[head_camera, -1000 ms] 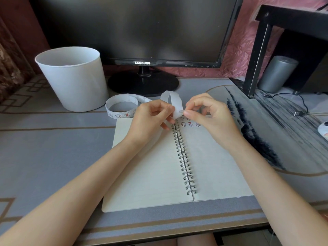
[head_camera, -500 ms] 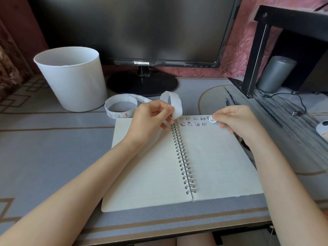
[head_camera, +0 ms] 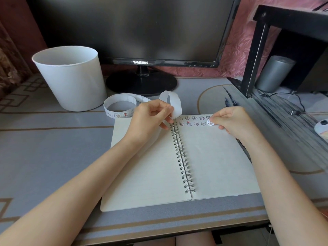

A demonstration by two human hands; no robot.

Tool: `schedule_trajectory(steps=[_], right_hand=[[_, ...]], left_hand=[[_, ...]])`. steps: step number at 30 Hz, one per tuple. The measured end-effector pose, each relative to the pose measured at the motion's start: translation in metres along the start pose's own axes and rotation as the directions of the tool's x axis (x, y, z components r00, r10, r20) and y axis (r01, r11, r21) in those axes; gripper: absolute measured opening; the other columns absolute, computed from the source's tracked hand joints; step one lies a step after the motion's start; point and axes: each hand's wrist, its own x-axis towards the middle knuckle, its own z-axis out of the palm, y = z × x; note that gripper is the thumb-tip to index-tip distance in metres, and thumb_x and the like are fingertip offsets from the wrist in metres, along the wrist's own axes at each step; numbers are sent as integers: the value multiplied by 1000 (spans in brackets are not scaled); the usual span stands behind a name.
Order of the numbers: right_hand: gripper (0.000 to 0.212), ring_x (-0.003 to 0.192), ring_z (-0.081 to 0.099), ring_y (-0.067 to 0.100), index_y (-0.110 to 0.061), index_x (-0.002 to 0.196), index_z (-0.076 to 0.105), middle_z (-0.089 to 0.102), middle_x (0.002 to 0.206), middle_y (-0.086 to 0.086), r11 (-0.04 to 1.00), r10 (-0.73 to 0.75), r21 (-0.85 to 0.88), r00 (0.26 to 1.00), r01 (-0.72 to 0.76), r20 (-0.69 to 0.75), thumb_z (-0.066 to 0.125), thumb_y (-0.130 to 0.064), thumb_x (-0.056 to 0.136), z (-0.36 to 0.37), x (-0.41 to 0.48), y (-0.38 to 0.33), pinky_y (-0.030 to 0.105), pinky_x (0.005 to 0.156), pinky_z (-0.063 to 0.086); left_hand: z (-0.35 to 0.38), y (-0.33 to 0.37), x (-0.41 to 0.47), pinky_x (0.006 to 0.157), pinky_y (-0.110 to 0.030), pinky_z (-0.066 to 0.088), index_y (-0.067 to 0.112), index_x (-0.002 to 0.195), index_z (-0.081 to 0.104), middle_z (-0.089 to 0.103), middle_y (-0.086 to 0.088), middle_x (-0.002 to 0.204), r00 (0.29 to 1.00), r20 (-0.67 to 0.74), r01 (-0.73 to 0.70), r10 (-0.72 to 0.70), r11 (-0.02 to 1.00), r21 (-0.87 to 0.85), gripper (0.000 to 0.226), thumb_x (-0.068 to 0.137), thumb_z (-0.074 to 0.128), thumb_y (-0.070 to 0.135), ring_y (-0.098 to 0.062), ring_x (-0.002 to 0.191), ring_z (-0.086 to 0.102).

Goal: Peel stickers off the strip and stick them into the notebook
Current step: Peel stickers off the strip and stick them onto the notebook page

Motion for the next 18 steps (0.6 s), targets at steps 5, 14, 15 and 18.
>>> schedule_trajectory(steps=[5,14,15,18], right_hand=[[6,55,49,11,-5,86,69,65,75,7,1000,3,-12,1000,-4,-13,67,-9,83,1,1,0,6,37,31],[5,55,49,11,-6,85,69,65,73,5,1000,-4,-30,1000,3,-10,69,-10,82,1,2,1,6,36,30],[5,55,49,11,-6,85,69,64,73,4,1000,-6,-30,1000,6,-9,69,-9,82,1,2,1,6,36,30],[5,55,49,11,-6,85,69,65,74,7,999,-10,-34,1000,10,-13,69,-9,82,1,2,2,6,36,30]], left_hand=[[0,-1,0,57,-21,53,3,82,65,66,-11,73,1000,0,-4,4,1000,3,18,95,55,10,-14,66,64],[0,-1,0,57,-21,54,-4,87,65,66,-13,75,1000,0,-11,11,1000,5,19,95,55,10,-11,65,65],[0,-1,0,58,-21,54,-4,87,65,66,-13,75,1000,0,-11,11,1000,5,19,95,55,10,-11,65,64],[-1,-1,1,58,-22,54,-4,87,65,66,-13,75,1000,-3,-10,10,1000,7,19,96,55,10,-12,66,65]])
